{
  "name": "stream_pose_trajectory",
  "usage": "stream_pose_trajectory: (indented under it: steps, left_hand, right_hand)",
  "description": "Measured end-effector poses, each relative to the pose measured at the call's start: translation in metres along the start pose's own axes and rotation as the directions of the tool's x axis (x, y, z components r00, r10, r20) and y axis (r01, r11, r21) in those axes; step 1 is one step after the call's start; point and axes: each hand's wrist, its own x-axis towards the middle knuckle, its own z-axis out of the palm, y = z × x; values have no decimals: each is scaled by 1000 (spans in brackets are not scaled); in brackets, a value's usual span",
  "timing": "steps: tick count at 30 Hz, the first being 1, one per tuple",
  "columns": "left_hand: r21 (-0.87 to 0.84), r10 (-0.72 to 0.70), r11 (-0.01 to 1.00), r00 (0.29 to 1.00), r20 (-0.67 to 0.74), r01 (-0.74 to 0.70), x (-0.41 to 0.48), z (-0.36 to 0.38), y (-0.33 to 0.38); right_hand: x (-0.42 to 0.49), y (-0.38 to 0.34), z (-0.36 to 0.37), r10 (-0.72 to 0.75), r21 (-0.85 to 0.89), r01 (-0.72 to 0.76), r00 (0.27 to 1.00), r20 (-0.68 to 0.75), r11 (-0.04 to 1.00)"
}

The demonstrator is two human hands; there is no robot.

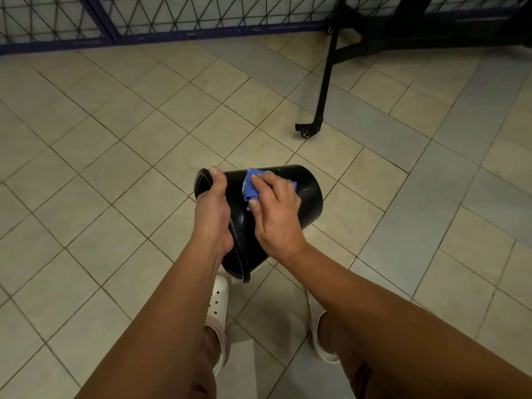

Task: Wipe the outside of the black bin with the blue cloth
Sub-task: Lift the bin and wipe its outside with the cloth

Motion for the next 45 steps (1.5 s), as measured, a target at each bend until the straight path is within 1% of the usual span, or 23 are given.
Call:
stream_pose_trajectory:
  steps: [2,5,7,8,10,13,15,17,21,23,25,27,30,32,33,34,37,39,40,41,42,43,45]
  left_hand:
    - [48,11,999,1000,-11,-10,0,0,0]
    - [101,31,994,998,47,-35,-2,-1,1]
    - [76,76,994,992,97,-84,-4,-1,0]
    - [62,100,992,989,112,-107,-6,0,1]
    - [68,138,987,984,114,-146,-9,1,1]
    - [125,166,977,983,76,-174,-9,0,0]
    - [137,165,976,984,60,-172,-7,-3,1]
    - [114,158,980,985,69,-165,-5,-5,1]
    - [114,158,978,978,136,-174,-8,-5,3]
    - [72,173,980,974,145,-185,-11,-3,4]
    - [74,199,975,972,125,-209,-11,-4,5]
    - [81,203,974,973,107,-212,-12,-5,5]
    - [104,183,976,980,82,-191,-13,-6,4]
    - [106,160,980,985,63,-166,-11,-6,4]
    - [106,145,983,988,55,-150,-9,-6,4]
    - [107,130,985,990,50,-135,-9,-5,4]
    - [163,127,976,986,106,-143,-5,-6,1]
    - [191,148,966,977,154,-176,-7,-7,1]
    - [194,167,960,971,173,-200,-8,-8,1]
    - [205,190,952,964,188,-227,-9,-9,1]
    - [221,211,942,957,197,-253,-11,-9,2]
    - [236,230,933,954,195,-273,-13,-9,2]
    - [257,238,925,954,182,-280,-14,-10,2]
  right_hand:
    - [-3,-3,2,-48,30,48,999,9,998]
    - [-3,-8,3,-181,37,178,979,90,983]
    - [6,-11,0,-192,32,190,976,102,981]
    - [12,-10,-1,-159,34,157,983,88,987]
    - [20,-4,-6,-41,42,40,998,46,998]
    - [20,12,-7,143,62,-142,990,-8,988]
    - [10,12,-3,181,81,-177,983,-42,981]
    - [0,2,2,132,72,-128,989,-62,989]
    - [-1,-19,1,-57,56,59,998,-39,997]
    - [10,-19,-4,-99,41,100,995,-23,994]
    - [20,-10,-8,-42,29,43,999,-20,999]
    - [24,5,-9,104,28,-104,994,-23,994]
    - [17,21,-5,304,23,-303,951,-53,953]
    - [9,17,-1,387,31,-387,915,-114,922]
    - [6,12,1,395,27,-395,909,-135,918]
    - [2,5,2,362,16,-363,922,-139,932]
    - [-4,-14,5,124,8,-124,990,-63,992]
    - [6,-12,1,6,5,-5,1000,-20,1000]
    - [12,-7,-2,-13,3,13,1000,-14,1000]
    - [18,-1,-5,4,4,-4,1000,-20,1000]
    - [23,7,-8,57,9,-56,998,-32,998]
    - [27,15,-9,139,17,-138,989,-42,990]
    - [28,30,-11,328,10,-328,943,-55,945]
